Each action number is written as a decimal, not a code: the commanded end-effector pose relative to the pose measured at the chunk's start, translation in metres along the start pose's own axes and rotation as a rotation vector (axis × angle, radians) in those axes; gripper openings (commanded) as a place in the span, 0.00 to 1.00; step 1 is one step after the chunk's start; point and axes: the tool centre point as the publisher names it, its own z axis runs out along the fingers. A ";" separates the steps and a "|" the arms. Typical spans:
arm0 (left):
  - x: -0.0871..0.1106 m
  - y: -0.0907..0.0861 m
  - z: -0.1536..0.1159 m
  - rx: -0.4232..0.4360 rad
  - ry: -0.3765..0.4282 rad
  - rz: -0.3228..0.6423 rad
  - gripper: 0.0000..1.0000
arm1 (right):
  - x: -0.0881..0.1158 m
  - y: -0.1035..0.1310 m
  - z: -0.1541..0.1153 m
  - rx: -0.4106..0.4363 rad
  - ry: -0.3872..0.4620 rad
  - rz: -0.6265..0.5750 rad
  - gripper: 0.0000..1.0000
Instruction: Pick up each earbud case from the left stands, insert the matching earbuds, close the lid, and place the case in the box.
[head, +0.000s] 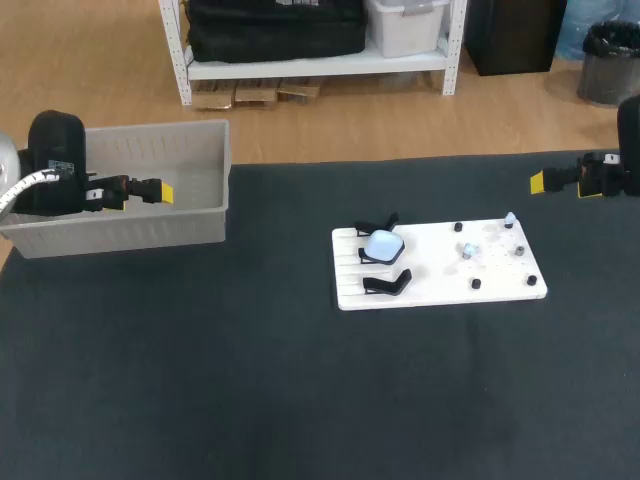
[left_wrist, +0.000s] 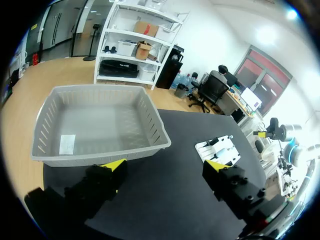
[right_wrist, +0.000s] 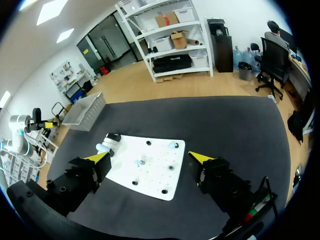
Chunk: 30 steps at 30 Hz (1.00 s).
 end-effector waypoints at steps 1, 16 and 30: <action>-0.002 -0.002 0.000 -0.010 0.010 -0.002 1.00 | 0.000 -0.001 0.000 -0.004 0.001 -0.001 1.00; -0.002 -0.002 0.000 -0.010 0.010 -0.002 1.00 | 0.000 -0.001 0.000 -0.004 0.001 -0.001 1.00; -0.009 -0.038 0.013 0.090 -0.003 0.236 1.00 | 0.000 -0.001 0.000 -0.004 0.001 -0.001 1.00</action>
